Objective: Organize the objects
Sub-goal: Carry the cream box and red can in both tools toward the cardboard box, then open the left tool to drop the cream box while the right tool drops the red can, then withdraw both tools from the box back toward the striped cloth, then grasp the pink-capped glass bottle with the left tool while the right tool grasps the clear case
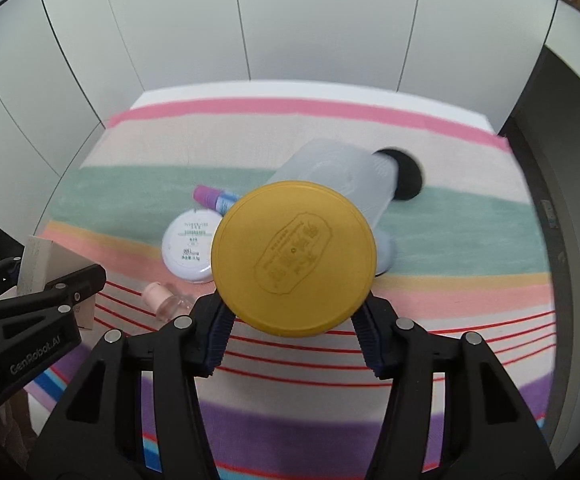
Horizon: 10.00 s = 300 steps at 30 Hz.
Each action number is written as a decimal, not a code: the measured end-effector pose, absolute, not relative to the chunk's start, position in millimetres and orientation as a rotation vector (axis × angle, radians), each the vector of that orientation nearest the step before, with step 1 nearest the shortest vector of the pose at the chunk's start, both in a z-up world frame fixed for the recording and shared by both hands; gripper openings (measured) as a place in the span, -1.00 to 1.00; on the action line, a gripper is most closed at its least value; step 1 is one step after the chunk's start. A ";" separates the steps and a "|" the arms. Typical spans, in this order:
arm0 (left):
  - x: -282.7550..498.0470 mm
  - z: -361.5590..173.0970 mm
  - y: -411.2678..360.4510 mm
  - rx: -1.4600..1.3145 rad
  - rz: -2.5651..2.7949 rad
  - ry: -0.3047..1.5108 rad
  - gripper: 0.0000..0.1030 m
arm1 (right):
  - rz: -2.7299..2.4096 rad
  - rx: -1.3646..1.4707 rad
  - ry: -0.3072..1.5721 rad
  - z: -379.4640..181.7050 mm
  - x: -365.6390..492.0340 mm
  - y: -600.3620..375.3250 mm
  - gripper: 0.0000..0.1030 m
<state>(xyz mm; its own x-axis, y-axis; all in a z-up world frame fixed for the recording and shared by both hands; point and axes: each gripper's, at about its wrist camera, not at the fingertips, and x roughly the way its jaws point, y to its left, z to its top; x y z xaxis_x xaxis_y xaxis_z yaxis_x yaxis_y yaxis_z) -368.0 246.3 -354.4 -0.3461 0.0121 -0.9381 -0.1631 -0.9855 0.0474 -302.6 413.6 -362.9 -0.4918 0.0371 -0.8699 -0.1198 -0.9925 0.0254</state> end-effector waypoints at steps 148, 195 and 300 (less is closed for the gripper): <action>-37.9 -178.2 -202.3 -1.790 3.129 -0.513 0.70 | 3.366 -1.669 -0.385 -177.0 -89.0 -36.1 0.93; 70.3 -151.6 -87.9 -1.598 3.042 -0.231 0.70 | 3.202 -1.685 -0.377 -130.5 56.5 70.3 0.93; -345.8 -357.1 301.0 -1.466 2.453 0.296 0.25 | 2.814 -1.635 -0.068 -394.8 -291.5 429.3 -0.26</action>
<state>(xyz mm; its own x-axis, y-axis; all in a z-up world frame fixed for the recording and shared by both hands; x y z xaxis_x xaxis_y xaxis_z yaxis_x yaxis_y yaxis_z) -345.8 301.0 -357.1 -0.4528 0.1231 -0.8831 -0.3295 -0.9434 0.0374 -291.5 429.3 -394.8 -0.4907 -0.0769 -0.8679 0.1187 -0.9927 0.0208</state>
